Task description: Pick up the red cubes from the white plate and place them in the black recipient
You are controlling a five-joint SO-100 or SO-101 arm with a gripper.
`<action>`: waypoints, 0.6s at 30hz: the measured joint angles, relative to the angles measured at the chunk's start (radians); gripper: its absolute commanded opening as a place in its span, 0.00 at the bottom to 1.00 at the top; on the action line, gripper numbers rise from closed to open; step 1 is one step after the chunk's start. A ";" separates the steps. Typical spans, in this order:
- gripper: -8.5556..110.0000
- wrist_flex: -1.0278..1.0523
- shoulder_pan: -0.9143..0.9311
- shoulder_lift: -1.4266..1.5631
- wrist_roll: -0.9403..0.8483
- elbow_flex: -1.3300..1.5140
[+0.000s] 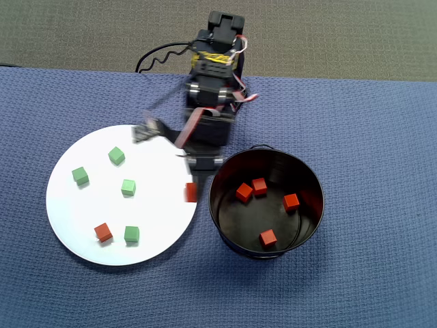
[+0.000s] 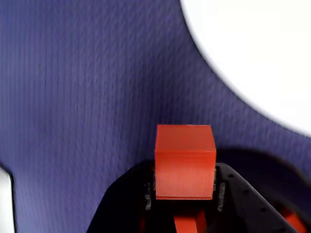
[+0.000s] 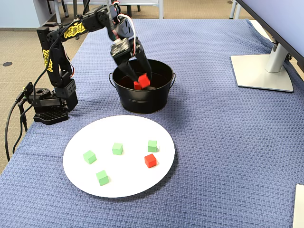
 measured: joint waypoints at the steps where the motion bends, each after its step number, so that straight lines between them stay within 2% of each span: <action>1: 0.08 -0.017 -0.044 0.020 0.015 0.037; 2: 0.11 -0.037 -0.084 0.038 0.028 0.074; 5: 0.32 -0.074 -0.198 0.063 0.063 0.164; 6: 0.34 -0.077 -0.225 0.063 0.071 0.178; 12: 0.34 -0.077 -0.229 0.058 0.061 0.179; 18: 0.33 -0.009 0.035 -0.034 -0.025 0.048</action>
